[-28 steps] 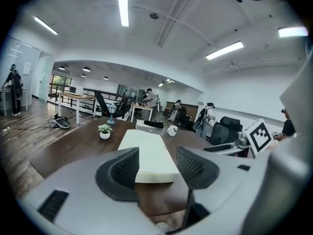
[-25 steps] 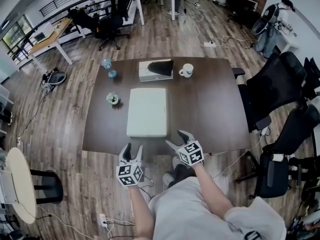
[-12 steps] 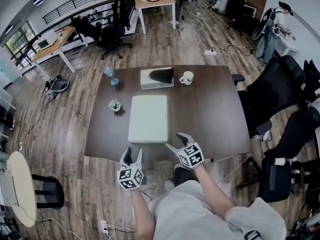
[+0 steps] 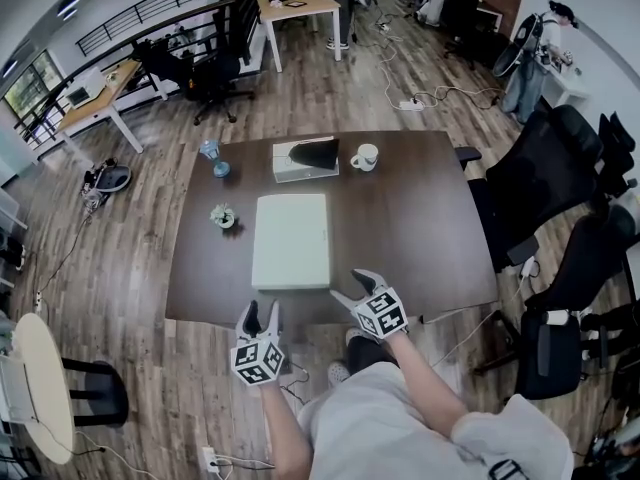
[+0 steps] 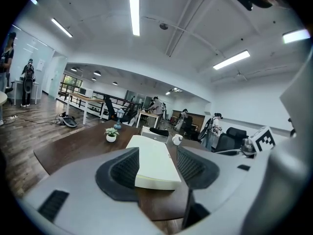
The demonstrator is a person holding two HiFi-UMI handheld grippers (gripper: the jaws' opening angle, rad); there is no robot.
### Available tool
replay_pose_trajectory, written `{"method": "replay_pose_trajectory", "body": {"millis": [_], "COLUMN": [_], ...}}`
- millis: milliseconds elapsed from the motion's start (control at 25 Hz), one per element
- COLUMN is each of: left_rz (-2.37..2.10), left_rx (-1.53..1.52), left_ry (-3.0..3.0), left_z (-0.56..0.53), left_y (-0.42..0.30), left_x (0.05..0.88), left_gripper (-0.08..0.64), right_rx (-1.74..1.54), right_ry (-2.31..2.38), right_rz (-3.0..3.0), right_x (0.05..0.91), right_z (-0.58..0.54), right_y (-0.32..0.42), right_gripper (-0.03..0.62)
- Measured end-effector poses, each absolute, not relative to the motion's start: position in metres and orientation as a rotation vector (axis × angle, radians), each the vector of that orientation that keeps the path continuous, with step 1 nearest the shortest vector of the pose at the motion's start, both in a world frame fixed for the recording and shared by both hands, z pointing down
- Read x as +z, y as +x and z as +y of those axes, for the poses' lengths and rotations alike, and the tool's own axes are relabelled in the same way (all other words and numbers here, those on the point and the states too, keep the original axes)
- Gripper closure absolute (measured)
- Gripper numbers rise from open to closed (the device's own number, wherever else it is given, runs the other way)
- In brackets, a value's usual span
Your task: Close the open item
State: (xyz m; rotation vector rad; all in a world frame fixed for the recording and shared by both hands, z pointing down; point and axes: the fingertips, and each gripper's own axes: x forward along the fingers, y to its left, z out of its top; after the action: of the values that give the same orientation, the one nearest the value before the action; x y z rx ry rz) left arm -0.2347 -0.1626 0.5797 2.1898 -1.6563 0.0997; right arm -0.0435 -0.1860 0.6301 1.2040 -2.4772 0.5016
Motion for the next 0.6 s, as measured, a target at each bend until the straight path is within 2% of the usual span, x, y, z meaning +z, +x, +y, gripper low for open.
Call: {"method": "replay_pose_trajectory", "body": {"millis": [600], "left_rz": [-1.677], "left_rx": [0.123], "left_ry": [2.198], "left_z": [-0.153], "left_y": [-0.252], "left_x": [0.577], "left_gripper": [0.328], "right_rx": [0.528], "right_ry": [1.227], "right_rz": [-2.494], "right_x": [0.63], "right_z": [-0.189], "right_y": [-0.061], "right_gripper": [0.31]}}
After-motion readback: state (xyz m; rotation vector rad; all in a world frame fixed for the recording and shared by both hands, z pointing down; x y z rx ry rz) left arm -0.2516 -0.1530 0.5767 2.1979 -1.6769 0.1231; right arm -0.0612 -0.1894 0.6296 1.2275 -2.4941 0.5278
